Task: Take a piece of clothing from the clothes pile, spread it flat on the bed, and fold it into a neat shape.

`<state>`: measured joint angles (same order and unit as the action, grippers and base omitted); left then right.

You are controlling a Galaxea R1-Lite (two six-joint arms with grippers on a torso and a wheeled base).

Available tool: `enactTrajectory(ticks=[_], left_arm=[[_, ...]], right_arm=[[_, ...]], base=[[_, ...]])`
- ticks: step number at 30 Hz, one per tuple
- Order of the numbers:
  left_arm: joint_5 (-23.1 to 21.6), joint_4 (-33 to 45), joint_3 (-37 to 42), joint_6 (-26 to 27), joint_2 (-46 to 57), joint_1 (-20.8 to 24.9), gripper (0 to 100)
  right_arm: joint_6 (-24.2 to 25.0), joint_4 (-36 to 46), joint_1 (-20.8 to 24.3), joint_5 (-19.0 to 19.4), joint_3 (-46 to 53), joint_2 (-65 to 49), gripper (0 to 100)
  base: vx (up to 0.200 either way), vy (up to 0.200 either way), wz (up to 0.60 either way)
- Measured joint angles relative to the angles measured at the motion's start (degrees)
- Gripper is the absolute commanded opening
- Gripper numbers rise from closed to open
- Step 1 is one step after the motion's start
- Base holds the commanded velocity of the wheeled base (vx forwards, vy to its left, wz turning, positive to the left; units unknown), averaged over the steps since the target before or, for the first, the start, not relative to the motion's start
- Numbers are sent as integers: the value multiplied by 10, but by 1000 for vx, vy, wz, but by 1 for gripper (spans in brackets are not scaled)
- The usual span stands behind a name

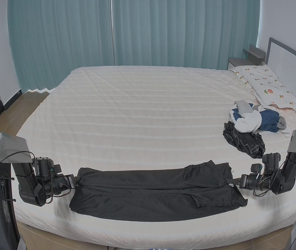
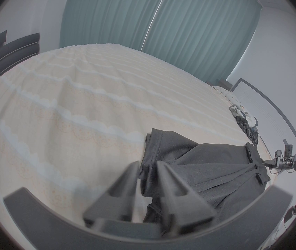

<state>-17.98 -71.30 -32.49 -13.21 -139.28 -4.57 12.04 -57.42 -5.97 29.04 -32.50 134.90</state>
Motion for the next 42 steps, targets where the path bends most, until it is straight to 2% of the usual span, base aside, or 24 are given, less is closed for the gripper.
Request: enactTrajectory(ticks=[5,10,12,15,19,24,28,34,35,42], left_arm=[[0,0,7,0,1,0,100],[1,-13,21,-19,5,-5,100],[2,-19,27,-53,12,-9,100],[6,-22,30,-133,26,-14,100],[23,-14,9,-218,52,-18,100],[49,24,-30,-258,77,-14,100],[57,29,-52,-324,80,-7,100],[59,21,-73,-340,59,0,100],[60,21,-73,-339,57,0,100],[60,20,-72,-340,49,4,100]], right_arm=[[12,-27,-2,0,4,-6,100],[73,-56,0,0,6,-26,100],[90,-61,7,0,3,-36,100],[107,-63,23,-1,-2,-46,100],[120,-62,52,-5,-21,-46,100],[128,-57,79,-8,-59,-22,100],[128,-52,86,-9,-86,6,100],[128,-49,87,-10,-113,40,100],[127,-49,87,-10,-115,45,0],[125,-50,86,-10,-113,58,0]], base=[[0,0,0],[0,0,0],[0,0,0],[0,0,0],[0,0,0],[0,0,0],[0,0,0],[0,0,0],[0,0,0],[0,0,0]])
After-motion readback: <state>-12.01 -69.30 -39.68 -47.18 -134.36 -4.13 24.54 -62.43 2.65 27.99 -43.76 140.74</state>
